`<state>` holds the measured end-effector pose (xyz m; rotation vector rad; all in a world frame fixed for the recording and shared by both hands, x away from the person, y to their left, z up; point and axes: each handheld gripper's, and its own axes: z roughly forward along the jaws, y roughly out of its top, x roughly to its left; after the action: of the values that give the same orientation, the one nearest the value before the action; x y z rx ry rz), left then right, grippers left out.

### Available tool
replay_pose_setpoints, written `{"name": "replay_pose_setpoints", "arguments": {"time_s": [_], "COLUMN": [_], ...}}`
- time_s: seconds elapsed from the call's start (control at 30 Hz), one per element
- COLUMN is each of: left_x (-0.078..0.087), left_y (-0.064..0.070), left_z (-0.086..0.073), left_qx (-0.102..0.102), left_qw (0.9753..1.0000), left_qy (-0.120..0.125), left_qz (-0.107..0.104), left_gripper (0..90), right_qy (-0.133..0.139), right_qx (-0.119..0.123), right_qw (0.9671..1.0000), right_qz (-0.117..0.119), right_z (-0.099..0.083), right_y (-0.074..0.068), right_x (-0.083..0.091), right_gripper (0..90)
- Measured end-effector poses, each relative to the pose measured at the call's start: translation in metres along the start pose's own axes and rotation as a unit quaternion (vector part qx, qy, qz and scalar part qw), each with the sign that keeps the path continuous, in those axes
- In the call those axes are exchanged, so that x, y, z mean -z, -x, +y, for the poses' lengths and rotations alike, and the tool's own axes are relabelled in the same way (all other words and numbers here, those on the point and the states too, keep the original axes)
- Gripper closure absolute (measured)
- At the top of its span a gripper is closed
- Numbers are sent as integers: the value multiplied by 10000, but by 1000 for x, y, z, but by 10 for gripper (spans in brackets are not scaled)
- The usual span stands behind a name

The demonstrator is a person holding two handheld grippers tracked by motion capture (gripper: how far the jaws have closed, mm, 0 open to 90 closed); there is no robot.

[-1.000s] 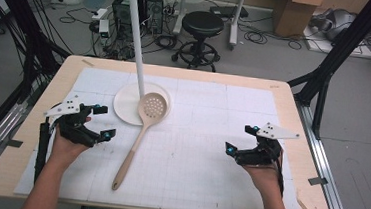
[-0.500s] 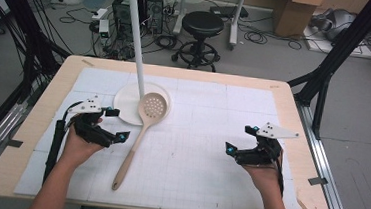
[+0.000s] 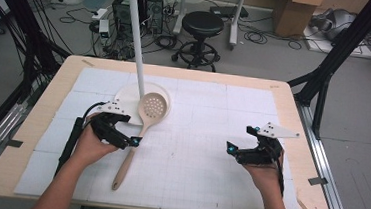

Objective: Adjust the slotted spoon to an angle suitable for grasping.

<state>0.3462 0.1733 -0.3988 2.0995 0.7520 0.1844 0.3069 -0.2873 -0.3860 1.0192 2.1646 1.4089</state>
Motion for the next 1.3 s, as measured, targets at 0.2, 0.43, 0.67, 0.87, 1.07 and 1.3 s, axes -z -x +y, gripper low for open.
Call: {"name": "replay_pose_setpoints", "arguments": {"time_s": [0.2,0.43,0.67,0.87,1.07,1.3], "left_x": [-10,-20,-28,-36,-38,-37], "left_y": [3,5,8,10,14,15], "left_z": [-1,-4,-7,-11,-11,-11], "left_qx": [120,106,22,-10,-186,-245], "left_qw": [9996,9980,9948,9918,9905,9899], "left_qy": [-275,-604,-965,-1221,-1273,-1283], "left_qz": [1,121,310,373,495,559], "left_gripper": [121,187,303,400,526,556], "right_qy": [-49,-66,-127,-124,-144,-146], "right_qx": [-12,-6,-15,-10,-13,-1], "right_qw": [10000,10000,9999,9999,9999,9999], "right_qz": [-16,-29,-35,-34,-23,-19], "right_z": [0,0,-1,-1,-2,-2], "right_y": [0,-1,-1,-1,-1,-1], "right_x": [-1,-2,-4,-4,-5,-4], "right_gripper": [7,7,7,7,7,7]}}
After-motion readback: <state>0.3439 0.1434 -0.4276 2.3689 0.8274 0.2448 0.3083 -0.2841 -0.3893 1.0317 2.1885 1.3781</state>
